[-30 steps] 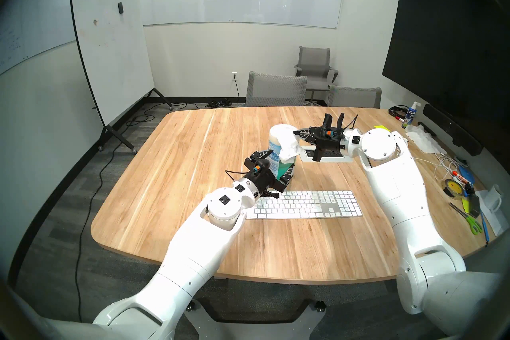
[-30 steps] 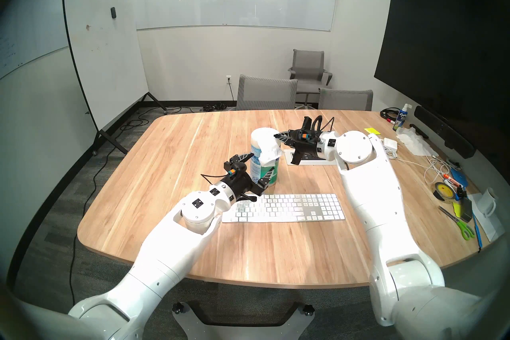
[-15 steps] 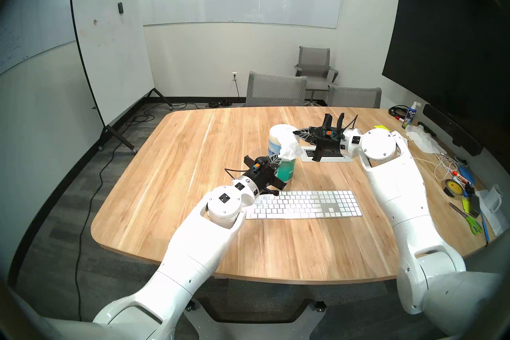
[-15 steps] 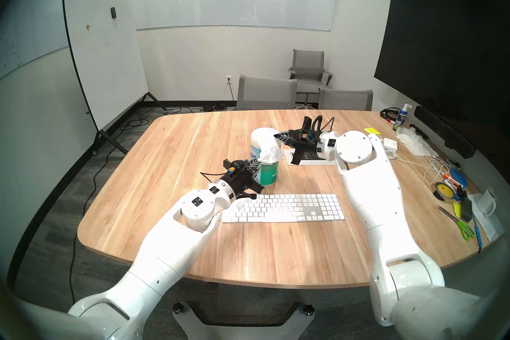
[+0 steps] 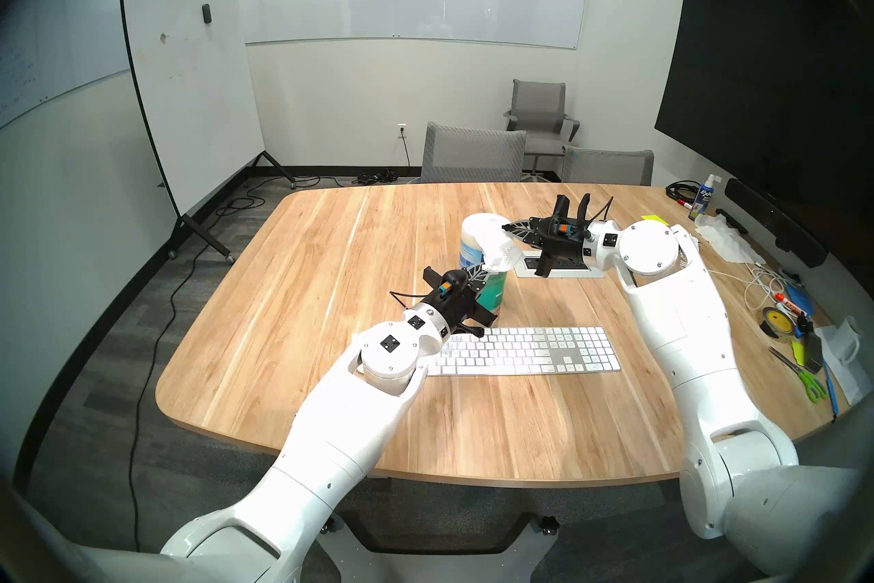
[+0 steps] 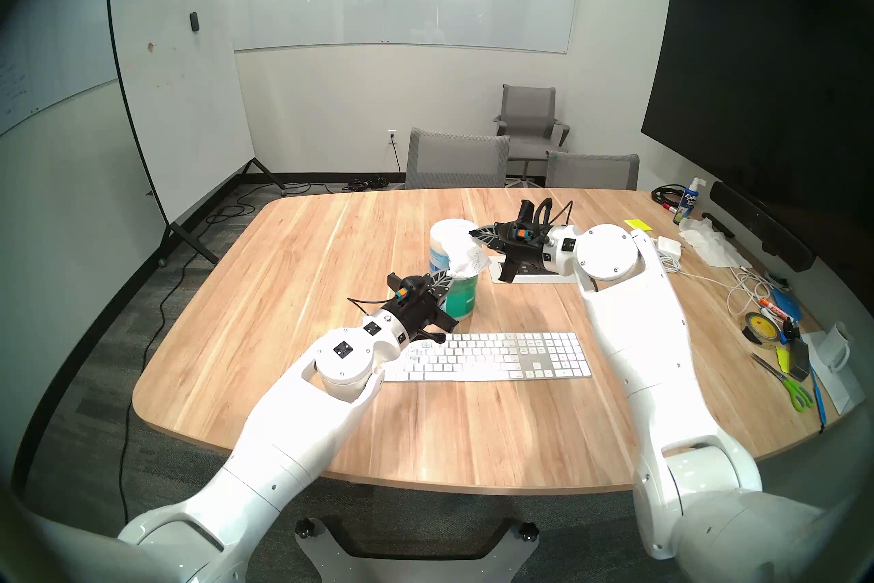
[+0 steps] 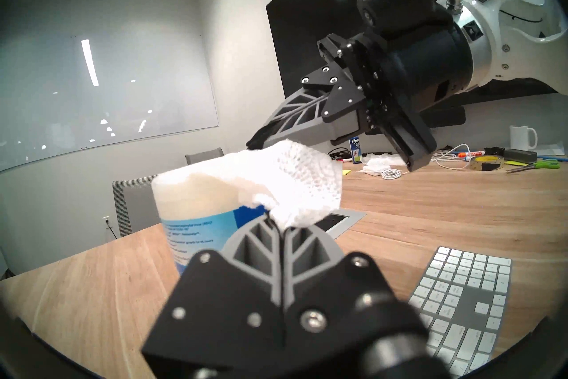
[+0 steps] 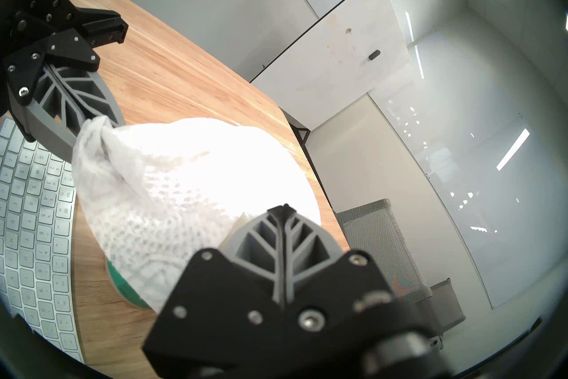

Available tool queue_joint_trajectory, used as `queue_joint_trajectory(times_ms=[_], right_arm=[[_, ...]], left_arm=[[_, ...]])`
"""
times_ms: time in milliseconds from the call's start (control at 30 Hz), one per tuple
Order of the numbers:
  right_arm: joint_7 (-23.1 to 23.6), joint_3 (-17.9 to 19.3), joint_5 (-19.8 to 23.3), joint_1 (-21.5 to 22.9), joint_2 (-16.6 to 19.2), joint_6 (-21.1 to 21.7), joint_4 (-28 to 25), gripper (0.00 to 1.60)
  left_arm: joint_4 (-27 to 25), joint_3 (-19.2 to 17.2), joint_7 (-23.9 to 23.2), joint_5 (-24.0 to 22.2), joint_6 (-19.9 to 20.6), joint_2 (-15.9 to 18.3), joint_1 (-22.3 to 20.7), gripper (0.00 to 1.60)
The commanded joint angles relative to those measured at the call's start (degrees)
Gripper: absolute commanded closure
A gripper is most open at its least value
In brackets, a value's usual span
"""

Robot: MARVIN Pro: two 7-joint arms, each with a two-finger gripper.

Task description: Wipe the keyboards and mice with a disinfecting wipe, then set the wipe down

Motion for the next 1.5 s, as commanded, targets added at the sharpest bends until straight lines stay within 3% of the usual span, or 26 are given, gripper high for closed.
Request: queue_joint_trajectory(times_ms=[0,367,700,1467], right_arm=[[-0.1,0.1,0.1,0.2,-0.1,0.1,-0.5,1.60],[-0.1,0.1,0.1,0.2,-0.1,0.1,-0.5,1.60],[-0.1,0.1,0.1,0.2,-0.1,0.1,-0.5,1.60],[0.0,0.1,0.1,0.2,-0.1,0.1,-0.5,1.60]], left_arm=[[-6.5,0.1,0.8,0.3,-0.4,0.7,2.6,1.60],[-14.1,0.3,2.8,1.1,2.3,3.8,9.5,1.60],[-16.6,-1.0,3.4,0.3,0.6,6.1,13.0,1.60],[-17.0,-2.3,4.6,-1.4,-3.3,8.1,15.5,1.60]])
